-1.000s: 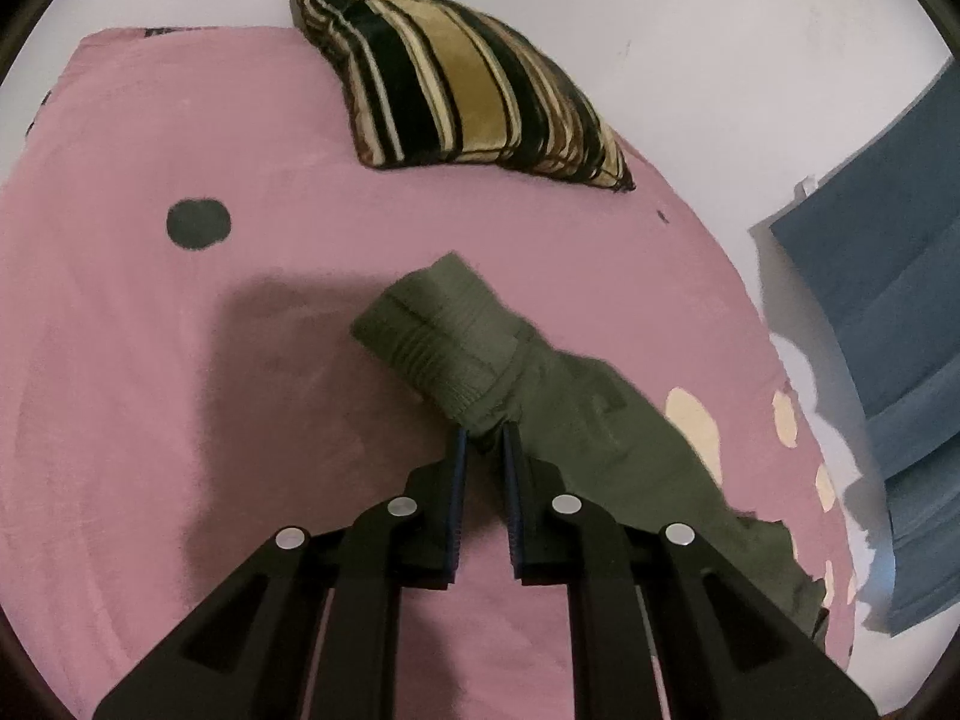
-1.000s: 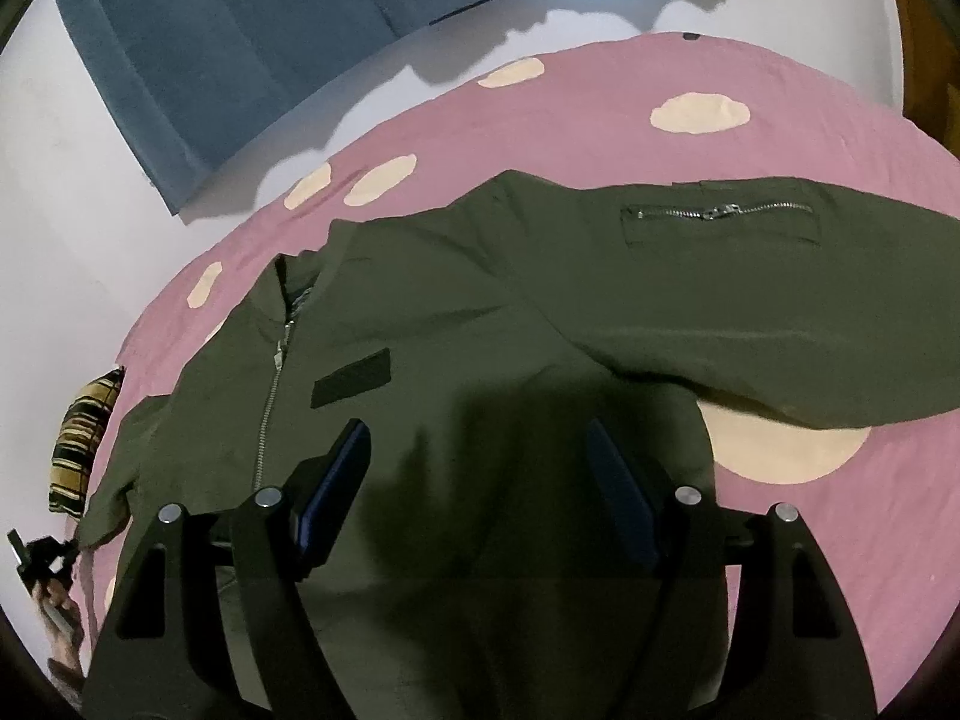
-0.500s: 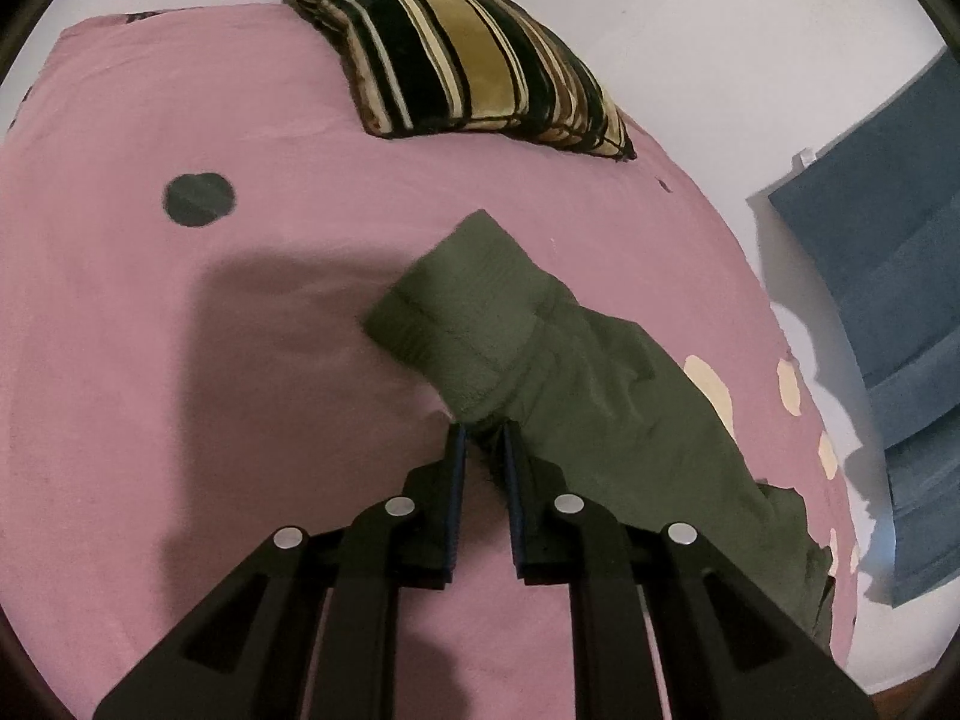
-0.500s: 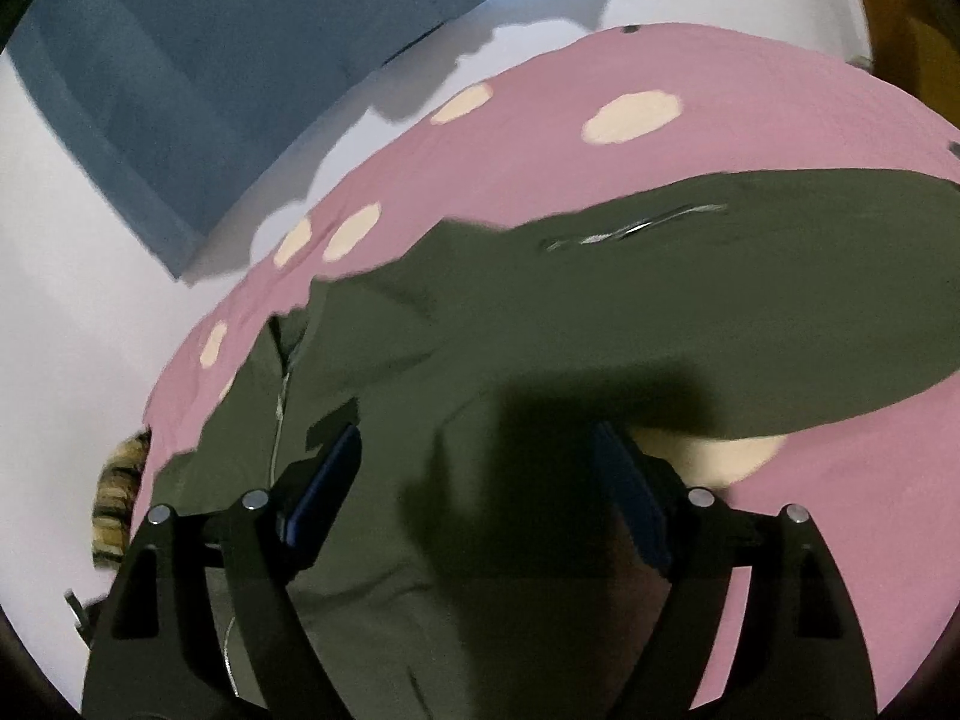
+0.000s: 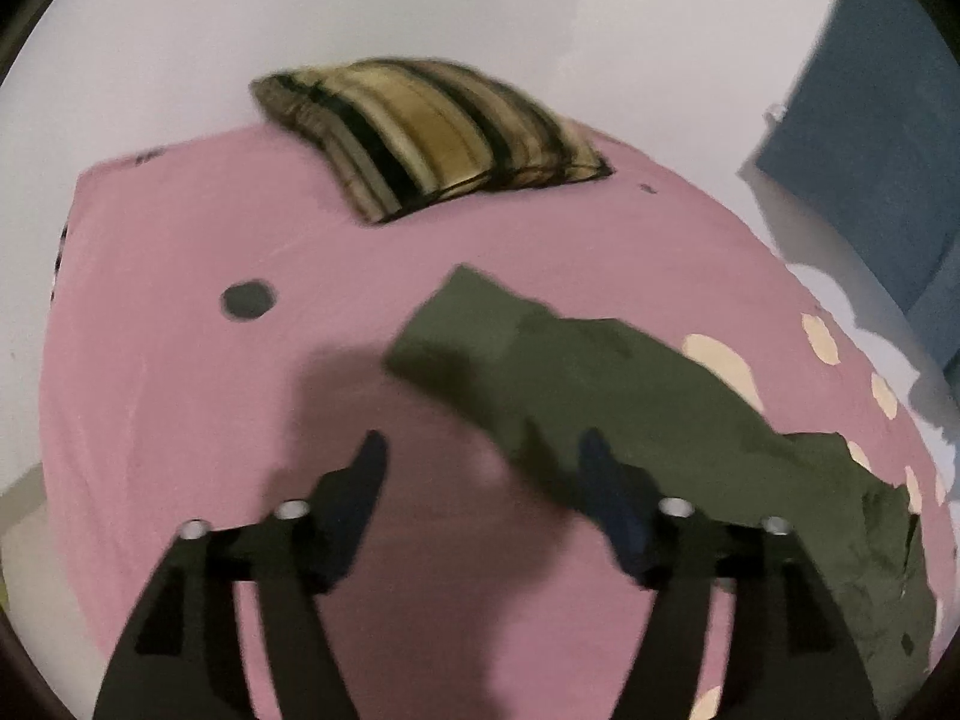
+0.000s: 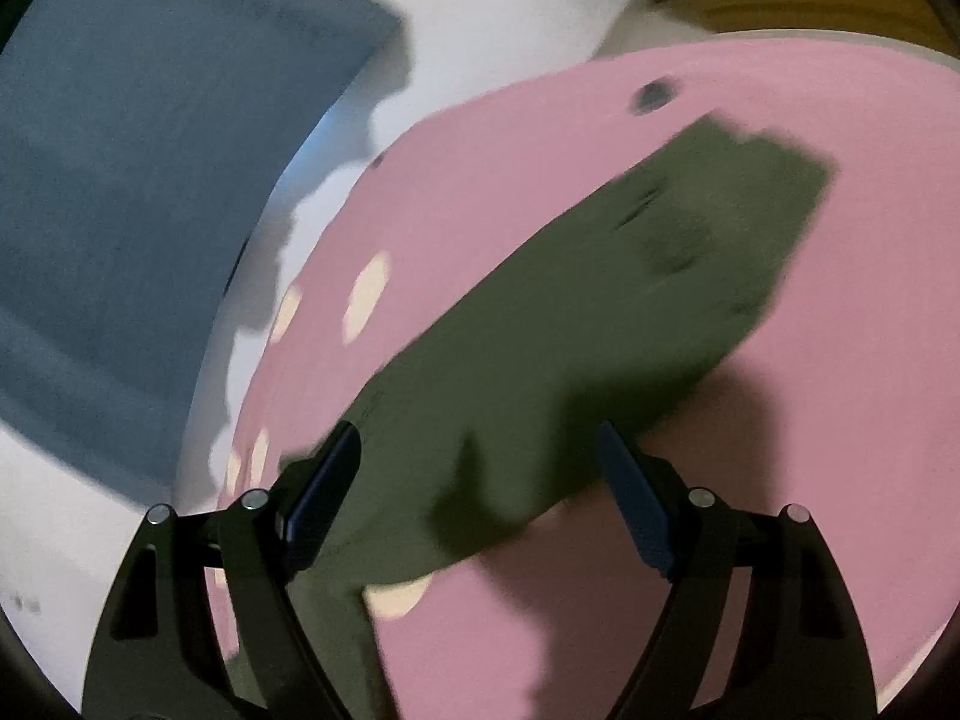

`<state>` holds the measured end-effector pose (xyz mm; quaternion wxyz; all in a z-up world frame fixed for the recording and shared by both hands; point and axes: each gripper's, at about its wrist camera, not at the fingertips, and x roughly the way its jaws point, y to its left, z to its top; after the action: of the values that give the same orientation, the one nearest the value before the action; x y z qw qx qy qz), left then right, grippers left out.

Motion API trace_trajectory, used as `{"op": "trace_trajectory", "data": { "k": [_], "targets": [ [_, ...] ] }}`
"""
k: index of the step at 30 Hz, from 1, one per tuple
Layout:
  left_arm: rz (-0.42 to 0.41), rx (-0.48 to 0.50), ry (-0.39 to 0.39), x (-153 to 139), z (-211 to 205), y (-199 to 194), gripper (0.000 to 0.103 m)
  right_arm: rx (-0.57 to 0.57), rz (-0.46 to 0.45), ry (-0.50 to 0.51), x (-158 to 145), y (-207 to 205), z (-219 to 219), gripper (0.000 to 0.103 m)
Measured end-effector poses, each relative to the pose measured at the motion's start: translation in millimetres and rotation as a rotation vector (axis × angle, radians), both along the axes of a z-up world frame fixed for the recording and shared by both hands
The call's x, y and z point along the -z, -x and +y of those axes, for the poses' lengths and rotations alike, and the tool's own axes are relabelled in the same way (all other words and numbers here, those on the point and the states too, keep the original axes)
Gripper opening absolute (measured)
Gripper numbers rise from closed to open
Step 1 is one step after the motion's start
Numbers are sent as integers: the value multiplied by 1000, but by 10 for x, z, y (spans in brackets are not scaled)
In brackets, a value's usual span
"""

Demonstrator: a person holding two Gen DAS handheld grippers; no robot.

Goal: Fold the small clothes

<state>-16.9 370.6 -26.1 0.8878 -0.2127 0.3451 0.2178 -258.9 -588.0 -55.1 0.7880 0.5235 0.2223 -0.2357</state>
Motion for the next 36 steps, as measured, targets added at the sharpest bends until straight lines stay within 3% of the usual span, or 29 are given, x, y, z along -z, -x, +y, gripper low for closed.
{"op": "trace_trajectory", "data": {
  "k": [6,16,18,22,24,28,31,36],
  "targets": [
    [-10,94,10,14,-483,-246,76,185,27,-18,102,437,-443,81],
    [33,146,50,198,-906,-425,78,239,-20,-78,373,422,-772,80],
    [43,150,57,234,-944,-426,78,224,-28,-71,392,362,-818,75],
    [55,157,53,267,-991,-426,78,173,8,-67,452,222,-902,46],
    [56,159,55,267,-1004,-415,78,165,36,-47,467,193,-911,37],
    [54,163,54,255,-1016,-415,78,157,0,-67,459,226,-917,13],
    [48,166,51,237,-1023,-409,78,162,-35,-40,304,212,-850,13],
    [41,182,56,212,-1028,-401,78,105,-108,48,-217,33,-614,12]
  ]
}}
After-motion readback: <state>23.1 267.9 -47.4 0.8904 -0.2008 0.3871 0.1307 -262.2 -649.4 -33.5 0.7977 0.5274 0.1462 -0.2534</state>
